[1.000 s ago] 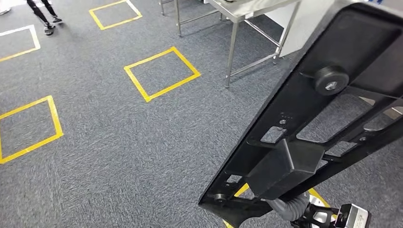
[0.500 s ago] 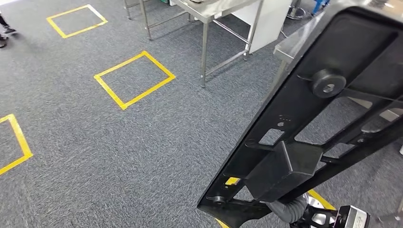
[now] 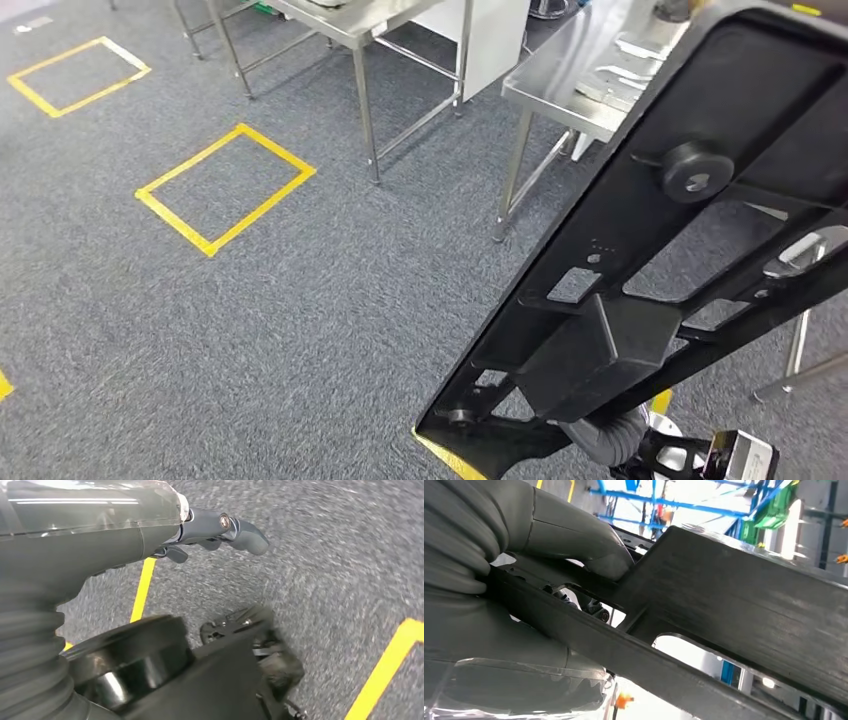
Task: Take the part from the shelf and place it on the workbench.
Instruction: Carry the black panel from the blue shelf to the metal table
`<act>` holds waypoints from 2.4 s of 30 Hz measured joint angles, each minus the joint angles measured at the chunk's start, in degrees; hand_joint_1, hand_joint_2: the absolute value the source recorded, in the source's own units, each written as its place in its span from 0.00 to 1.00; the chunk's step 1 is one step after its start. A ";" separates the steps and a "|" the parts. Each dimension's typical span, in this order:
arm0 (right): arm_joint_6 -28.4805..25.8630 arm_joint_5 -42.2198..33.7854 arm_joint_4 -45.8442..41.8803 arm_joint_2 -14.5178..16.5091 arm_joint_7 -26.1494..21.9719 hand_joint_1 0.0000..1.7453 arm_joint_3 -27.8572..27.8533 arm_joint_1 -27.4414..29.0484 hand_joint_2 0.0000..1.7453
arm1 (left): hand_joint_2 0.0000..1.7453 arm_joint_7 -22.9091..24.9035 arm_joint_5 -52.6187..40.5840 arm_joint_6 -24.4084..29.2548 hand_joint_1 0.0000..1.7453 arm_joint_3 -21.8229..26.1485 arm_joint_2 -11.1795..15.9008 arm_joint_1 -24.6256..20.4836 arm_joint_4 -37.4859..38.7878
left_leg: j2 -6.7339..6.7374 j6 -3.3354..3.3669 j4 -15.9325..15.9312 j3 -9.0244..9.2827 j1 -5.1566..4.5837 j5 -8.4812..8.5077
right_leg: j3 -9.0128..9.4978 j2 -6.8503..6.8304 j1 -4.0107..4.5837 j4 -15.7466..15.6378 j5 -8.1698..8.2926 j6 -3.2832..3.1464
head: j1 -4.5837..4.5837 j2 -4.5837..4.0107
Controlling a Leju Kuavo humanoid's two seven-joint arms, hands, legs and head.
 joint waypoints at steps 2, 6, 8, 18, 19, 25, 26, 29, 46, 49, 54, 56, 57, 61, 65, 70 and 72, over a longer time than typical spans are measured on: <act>0.01 0.01 0.02 -0.01 0.01 1.00 0.00 -0.13 1.00 | 1.00 -0.01 0.01 0.00 0.00 0.00 0.00 0.23 0.00 | -1.32 -0.30 8.12 -3.92 0.07 -3.37 | -0.05 1.29 0.03 0.06 0.00 -0.18 | 0.00 0.00; 0.07 -0.01 0.04 -0.01 0.02 1.00 0.00 -0.19 1.00 | 1.00 0.09 0.03 0.00 0.00 0.02 0.06 0.36 0.00 | -2.25 -0.11 4.55 -3.26 0.19 1.47 | 0.08 4.33 0.01 0.45 -0.16 -0.02 | -0.01 0.00; 0.14 -0.10 0.04 -0.01 0.02 1.00 0.00 -0.33 1.00 | 1.00 0.14 0.01 0.00 0.00 0.01 0.06 0.33 0.00 | -4.60 0.31 -2.82 -0.20 0.36 4.53 | -0.07 5.75 0.06 0.73 -0.26 0.43 | 0.00 0.00; 0.18 -0.32 0.08 0.25 -0.34 1.00 -0.02 -0.30 1.00 | 1.00 0.08 -0.13 0.09 0.00 0.02 0.09 0.14 0.00 | -0.44 3.13 -6.40 1.00 0.12 5.37 | -8.61 0.79 -0.33 16.45 -7.41 3.22 | 0.02 0.00; 0.19 -0.33 0.11 0.27 -0.35 1.00 -0.02 -0.30 1.00 | 1.00 0.12 -0.13 0.10 0.00 0.02 0.11 0.15 0.00 | 0.30 3.13 -6.37 1.02 0.06 5.28 | -9.01 0.64 -0.38 17.26 -7.09 3.30 | 0.02 0.00; 0.20 -0.65 0.19 0.30 -0.02 1.00 -0.02 -0.92 1.00 | 1.00 0.23 -0.12 0.22 0.00 0.01 0.16 -0.07 0.00 | 3.46 2.04 -6.01 1.78 -0.47 4.30 | -0.48 -3.57 0.48 0.70 -0.15 1.81 | 0.01 0.00; 0.19 -0.78 0.19 0.31 0.05 1.00 -0.02 -0.98 1.00 | 1.00 0.24 -0.11 0.25 0.00 0.02 0.18 -0.10 0.00 | 3.96 1.74 -6.03 1.91 -0.50 4.19 | -0.60 -2.91 0.60 0.70 -0.07 1.53 | 0.01 0.00; 0.13 -1.20 0.19 0.32 0.17 1.00 -0.02 -1.04 1.00 | 1.00 0.20 -0.13 0.32 0.00 0.01 0.20 -0.28 0.00 | 2.92 0.81 -4.33 1.55 -0.28 2.59 | -0.42 -1.07 0.15 0.00 0.42 0.59 | 0.01 0.00; -1.08 -0.59 -1.71 0.39 2.41 1.00 -0.69 -1.01 1.00 | 1.00 1.44 -1.73 -0.18 0.00 -0.63 0.17 -1.79 0.00 | -2.79 2.87 -5.38 0.59 0.81 5.00 | -4.99 2.58 -0.25 7.61 -3.06 2.97 | 0.02 0.00; -0.99 -0.06 -1.73 0.46 2.30 1.00 -0.70 -0.45 1.00 | 1.00 1.38 -1.60 -0.21 0.00 -0.62 0.20 -1.45 0.00 | -0.58 3.12 -5.34 0.58 0.46 4.78 | -9.56 0.77 -0.38 16.87 -6.39 3.21 | 0.02 0.00; -0.74 0.48 -1.73 0.48 1.03 1.00 -0.70 -0.14 1.00 | 1.00 1.01 -1.08 -0.22 0.00 -0.60 0.19 -1.66 0.00 | 0.99 2.42 -5.23 0.98 0.15 4.30 | -1.82 -0.27 -0.01 2.85 0.07 2.37 | 0.02 0.00; -0.62 0.61 -1.72 0.49 0.78 1.00 -0.70 -0.17 1.00 | 1.00 0.88 -0.91 -0.22 0.00 -0.58 0.17 -1.71 0.00 | 1.13 1.86 -5.28 1.08 0.04 4.24 | -1.00 -0.42 0.40 1.13 0.06 1.86 | 0.02 0.00; -0.51 0.68 -1.72 0.49 0.72 1.00 -0.71 -0.19 1.00 | 1.00 0.79 -0.81 -0.21 0.00 -0.58 0.17 -1.72 0.00 | 1.18 1.54 -5.37 1.18 0.04 4.25 | -1.01 -0.30 0.43 0.98 0.16 1.56 | 0.01 0.00; 0.06 1.16 -1.72 0.49 0.57 1.00 -0.72 -0.55 1.00 | 1.00 0.29 -0.63 -0.14 0.00 -0.57 0.17 -1.61 0.00 | -0.78 0.32 0.36 -1.18 0.23 0.62 | -0.50 -0.06 -0.11 0.09 0.56 0.39 | 0.00 0.00; -0.01 1.64 -1.58 0.49 0.28 1.00 -0.72 -0.72 1.00 | 1.00 0.27 -0.92 -0.16 0.00 -0.57 0.25 -1.20 0.00 | -1.43 -0.08 11.22 -6.79 0.26 -2.84 | -0.62 0.60 -0.04 0.31 0.47 0.11 | 0.00 0.00; -0.36 1.80 -1.54 0.49 -0.02 1.00 -0.72 -0.63 1.00 | 1.00 0.34 -1.37 -0.43 0.00 -0.58 0.30 -1.27 0.00 | -2.14 0.89 -4.13 -0.09 0.26 4.82 | -0.64 1.51 0.17 1.00 0.09 0.98 | 0.01 0.00; -0.58 1.85 -1.55 0.51 -0.03 1.00 -0.72 -0.47 1.00 | 1.00 0.40 -1.52 -0.53 0.00 -0.60 0.30 -1.28 0.00 | -2.24 1.62 -4.83 0.04 0.08 4.93 | -0.83 1.64 0.20 1.00 0.20 1.63 | 0.00 0.00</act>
